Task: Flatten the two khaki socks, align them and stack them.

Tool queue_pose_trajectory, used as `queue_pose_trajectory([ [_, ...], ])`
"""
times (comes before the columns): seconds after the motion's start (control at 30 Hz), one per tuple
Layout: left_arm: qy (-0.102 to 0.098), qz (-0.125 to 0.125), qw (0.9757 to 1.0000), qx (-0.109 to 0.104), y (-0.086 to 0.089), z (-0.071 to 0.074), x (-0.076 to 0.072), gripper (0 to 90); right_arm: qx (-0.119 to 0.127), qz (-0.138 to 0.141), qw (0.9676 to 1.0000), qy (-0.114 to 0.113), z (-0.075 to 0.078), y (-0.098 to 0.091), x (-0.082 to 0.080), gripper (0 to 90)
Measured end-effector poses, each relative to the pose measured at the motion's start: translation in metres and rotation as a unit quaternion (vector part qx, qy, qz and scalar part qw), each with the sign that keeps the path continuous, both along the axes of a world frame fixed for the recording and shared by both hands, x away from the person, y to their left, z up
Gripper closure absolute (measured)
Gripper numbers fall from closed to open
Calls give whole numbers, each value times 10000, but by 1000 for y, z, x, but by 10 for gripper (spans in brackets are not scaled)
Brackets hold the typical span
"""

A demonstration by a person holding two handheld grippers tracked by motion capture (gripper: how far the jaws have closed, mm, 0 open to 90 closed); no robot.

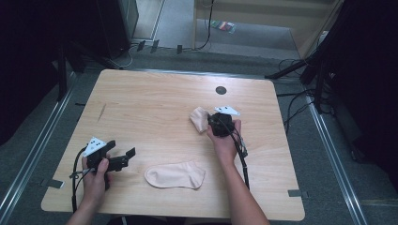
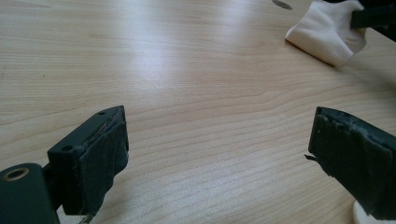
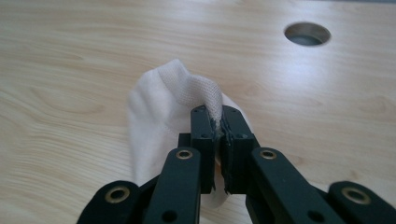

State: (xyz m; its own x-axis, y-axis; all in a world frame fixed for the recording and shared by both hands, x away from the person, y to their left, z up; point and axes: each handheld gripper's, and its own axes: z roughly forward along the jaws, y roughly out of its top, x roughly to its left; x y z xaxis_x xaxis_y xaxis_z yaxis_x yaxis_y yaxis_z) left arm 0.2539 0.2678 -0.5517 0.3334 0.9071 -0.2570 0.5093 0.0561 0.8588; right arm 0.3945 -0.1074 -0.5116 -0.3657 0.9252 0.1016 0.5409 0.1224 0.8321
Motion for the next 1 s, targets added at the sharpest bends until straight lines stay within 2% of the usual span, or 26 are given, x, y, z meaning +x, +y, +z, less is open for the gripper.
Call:
queue_pose_trajectory([
  [0.07, -6, 12, 10000, 6, 0, 0, 0, 52, 9, 163, 9998, -76, 11, 7, -5, 867],
  [0.23, -19, 19, 10000, 9, 0, 0, 0, 52, 222, 598, 9978, -175, 40, 36, -16, 869],
  [0.27, -19, 19, 10000, 9, 0, 0, 0, 52, 222, 598, 9978, -175, 40, 36, -16, 869],
  [0.3, -31, 17, 10000, 15, 0, 0, 0, 52, 357, 834, 9956, -242, 53, 51, -21, 868],
  [0.37, -36, 15, 10000, 16, 0, 0, 0, 52, 569, 1055, 9922, -333, 66, 61, -26, 868],
  [0.4, -36, 15, 10000, 16, 0, 0, 0, 52, 788, 1263, 9880, -412, 76, 67, -29, 868],
  [0.5, -48, 37, 10000, -27, 0, 0, 0, 52, 1157, 1484, 9806, -548, 95, 73, -37, 866],
  [0.57, -45, 19, 10000, -18, 0, 0, 0, 52, 1187, 1453, 9811, -472, 95, 72, -37, 865],
  [0.6, -41, 21, 10000, -23, 0, 0, 0, 52, 1205, 1429, 9818, -339, 91, 69, -36, 864],
  [0.67, -35, 24, 10000, -28, 0, 0, 0, 52, 1275, 1366, 9824, -4, 72, 60, -32, 863],
  [0.7, -33, 23, 10000, -28, 0, 0, 0, 52, 1219, 1277, 9840, 254, 55, 52, -30, 863],
  [0.73, -34, 20, 10000, -28, 0, 0, 0, 52, 1162, 1201, 9851, 420, 43, 47, -28, 861],
  [0.83, -33, 29, 10000, -32, 0, 0, 0, 52, 790, 810, 9892, 929, -3, 22, -21, 833],
  [0.87, -28, 30, 10000, -34, 0, 0, 0, 52, 602, 624, 9915, 970, -14, 12, -20, 780],
  [0.9, -30, 32, 10000, -34, 0, 0, 0, 52, 528, 425, 9933, 941, -22, 3, -20, 727],
  [0.93, -27, 31, 10000, -34, 0, 0, 0, 52, 564, 276, 9934, 956, -26, -7, -21, 729],
  [1.0, -12, 58, 10000, 14, 0, 0, 1, 54, 752, 160, 9932, 874, -28, -23, -24, 706],
])
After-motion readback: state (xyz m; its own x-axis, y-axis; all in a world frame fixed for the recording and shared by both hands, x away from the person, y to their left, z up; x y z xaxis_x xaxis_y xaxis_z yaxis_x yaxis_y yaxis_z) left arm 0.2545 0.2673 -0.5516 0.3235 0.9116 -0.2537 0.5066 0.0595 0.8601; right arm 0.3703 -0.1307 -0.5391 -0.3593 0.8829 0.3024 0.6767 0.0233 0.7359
